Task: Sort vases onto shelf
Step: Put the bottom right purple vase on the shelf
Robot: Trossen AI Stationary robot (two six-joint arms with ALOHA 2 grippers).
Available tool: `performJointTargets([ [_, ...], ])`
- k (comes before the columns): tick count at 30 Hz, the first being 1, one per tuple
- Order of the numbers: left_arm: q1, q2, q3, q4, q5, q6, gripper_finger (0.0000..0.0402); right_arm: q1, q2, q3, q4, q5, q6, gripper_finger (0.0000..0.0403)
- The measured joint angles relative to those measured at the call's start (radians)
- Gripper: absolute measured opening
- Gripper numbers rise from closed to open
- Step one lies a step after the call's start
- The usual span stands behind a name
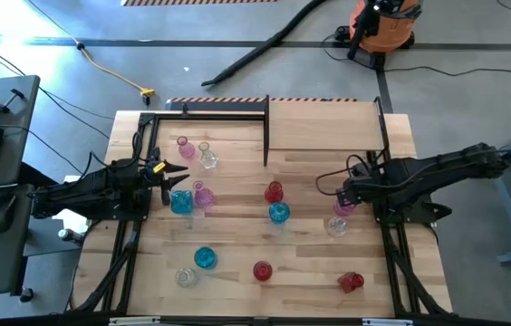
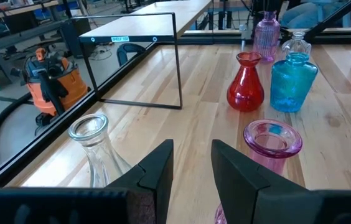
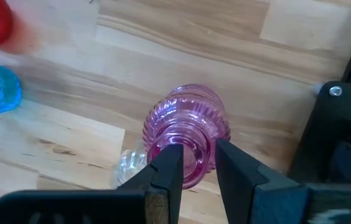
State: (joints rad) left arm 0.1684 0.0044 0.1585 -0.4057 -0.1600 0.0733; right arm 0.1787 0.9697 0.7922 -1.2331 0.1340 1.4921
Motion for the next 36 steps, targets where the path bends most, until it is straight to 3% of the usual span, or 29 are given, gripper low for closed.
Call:
performJointTargets([
  [6,0.0,0.0,0.0,0.0,0.0,-0.001,0.0101,0.0,0.001,-0.006,-0.001,-0.001,0.018,0.0064],
  [12,0.0,0.0,0.0,-0.001,0.0,0.0,0.0101,0.0,0.001,-0.007,-0.001,-0.003,0.019,0.001],
  [36,0.0,0.0,0.0,-0.001,0.0,-0.001,0.0101,-0.002,0.005,0.116,-0.073,-0.04,0.029,0.0001],
])
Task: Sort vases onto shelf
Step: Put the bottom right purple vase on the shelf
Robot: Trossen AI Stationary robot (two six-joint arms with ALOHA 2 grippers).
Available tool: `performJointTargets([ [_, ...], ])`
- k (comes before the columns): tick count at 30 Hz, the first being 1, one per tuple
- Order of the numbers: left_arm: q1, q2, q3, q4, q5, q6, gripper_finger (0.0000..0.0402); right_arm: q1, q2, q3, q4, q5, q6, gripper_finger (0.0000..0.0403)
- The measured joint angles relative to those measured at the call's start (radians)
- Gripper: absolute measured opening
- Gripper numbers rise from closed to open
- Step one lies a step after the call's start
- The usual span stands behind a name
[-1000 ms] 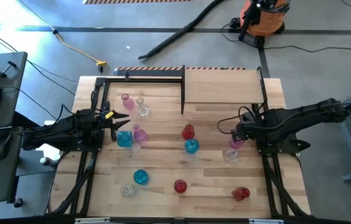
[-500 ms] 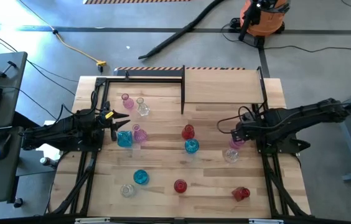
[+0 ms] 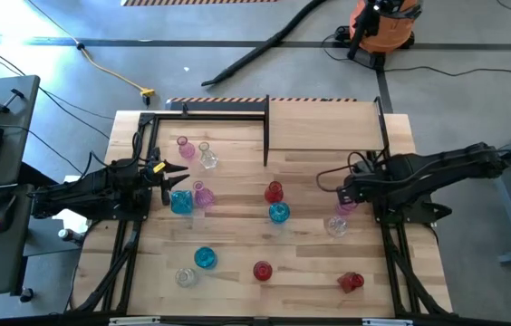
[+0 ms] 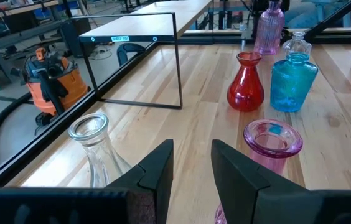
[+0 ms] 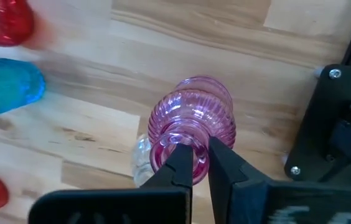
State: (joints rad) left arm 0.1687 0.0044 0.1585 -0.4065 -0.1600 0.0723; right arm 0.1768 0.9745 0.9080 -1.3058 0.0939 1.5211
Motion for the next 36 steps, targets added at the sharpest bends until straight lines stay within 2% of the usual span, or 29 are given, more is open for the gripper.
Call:
performJointTargets([
  [10,0.0,0.0,0.0,0.0,0.0,0.001,0.0101,-0.051,0.0,0.156,-0.085,0.003,-0.013,0.0001],
  [20,0.0,0.0,0.0,0.0,0.0,0.0,0.0101,-0.177,-0.001,0.271,-0.128,0.001,-0.107,0.0],
  [29,0.0,0.0,0.0,0.0,0.0,0.0,0.0101,-0.285,0.0,0.34,-0.136,-0.089,-0.206,0.0],
  [36,0.0,0.0,0.0,0.0,0.0,0.001,0.0101,-0.36,0.0,0.434,-0.209,-0.095,-0.315,0.0],
])
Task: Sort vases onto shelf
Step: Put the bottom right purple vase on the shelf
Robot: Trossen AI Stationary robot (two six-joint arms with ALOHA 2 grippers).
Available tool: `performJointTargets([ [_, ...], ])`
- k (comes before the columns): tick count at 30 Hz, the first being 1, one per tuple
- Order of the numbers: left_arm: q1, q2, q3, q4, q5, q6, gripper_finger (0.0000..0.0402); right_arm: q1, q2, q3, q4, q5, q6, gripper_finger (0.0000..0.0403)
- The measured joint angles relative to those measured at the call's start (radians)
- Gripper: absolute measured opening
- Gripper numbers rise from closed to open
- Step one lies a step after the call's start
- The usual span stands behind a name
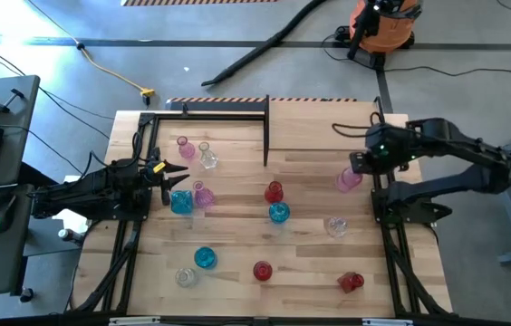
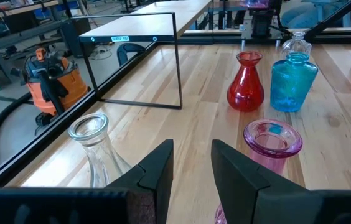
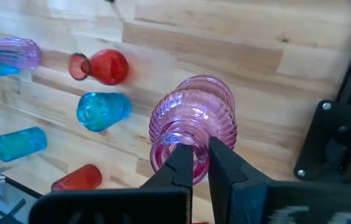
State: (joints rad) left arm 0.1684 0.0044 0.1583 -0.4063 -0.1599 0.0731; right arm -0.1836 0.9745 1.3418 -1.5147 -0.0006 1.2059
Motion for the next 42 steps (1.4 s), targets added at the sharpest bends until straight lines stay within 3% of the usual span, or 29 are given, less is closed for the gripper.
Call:
performJointTargets([
  [19,0.0,0.0,0.0,0.0,0.0,0.0,0.0101,-0.328,0.006,0.117,-0.058,0.001,-0.313,0.0],
  [25,0.0,0.0,0.0,0.0,0.0,0.0,0.0101,-0.439,0.046,0.117,-0.055,0.055,-0.398,0.0],
  [34,0.0,0.0,0.0,0.0,0.0,0.0,0.0101,-0.575,0.161,0.117,0.053,0.067,-0.5,0.0],
  [42,0.0,0.0,0.0,0.0,0.0,0.0,0.0101,-0.683,0.198,0.119,0.114,0.011,-0.558,0.0],
])
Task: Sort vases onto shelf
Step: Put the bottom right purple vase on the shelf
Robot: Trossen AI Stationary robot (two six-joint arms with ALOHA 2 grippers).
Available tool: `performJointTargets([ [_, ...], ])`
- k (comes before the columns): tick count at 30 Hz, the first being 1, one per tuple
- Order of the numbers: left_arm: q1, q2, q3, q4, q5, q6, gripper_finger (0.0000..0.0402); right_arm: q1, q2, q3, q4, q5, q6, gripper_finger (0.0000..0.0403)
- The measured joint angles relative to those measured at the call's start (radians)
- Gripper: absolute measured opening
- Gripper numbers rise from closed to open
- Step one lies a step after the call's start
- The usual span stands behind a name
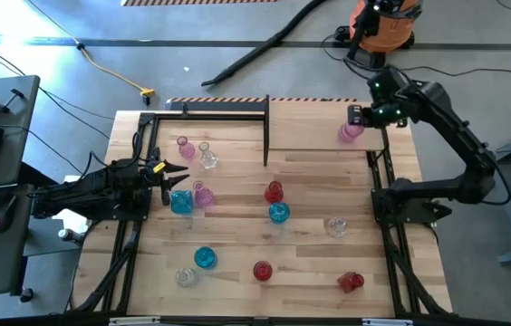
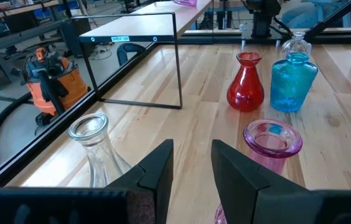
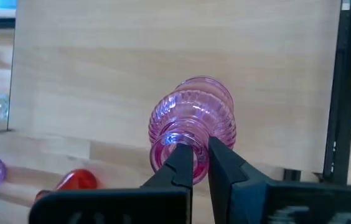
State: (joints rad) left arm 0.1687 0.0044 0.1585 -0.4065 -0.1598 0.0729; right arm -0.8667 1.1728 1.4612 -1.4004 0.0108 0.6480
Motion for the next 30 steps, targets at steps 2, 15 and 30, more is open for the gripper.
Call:
performJointTargets([
  [2,0.0,0.0,0.0,0.0,0.0,0.0,0.0101,-0.026,0.001,0.0,0.006,-0.003,-0.003,0.0],
  [15,0.0,0.0,0.0,0.0,0.0,0.0,0.0101,-0.19,0.031,0.065,0.022,-0.016,-0.055,0.0],
  [30,0.0,0.0,0.0,0.0,0.0,0.0,0.0101,-0.214,0.182,0.249,-0.165,0.034,-0.026,0.0],
])
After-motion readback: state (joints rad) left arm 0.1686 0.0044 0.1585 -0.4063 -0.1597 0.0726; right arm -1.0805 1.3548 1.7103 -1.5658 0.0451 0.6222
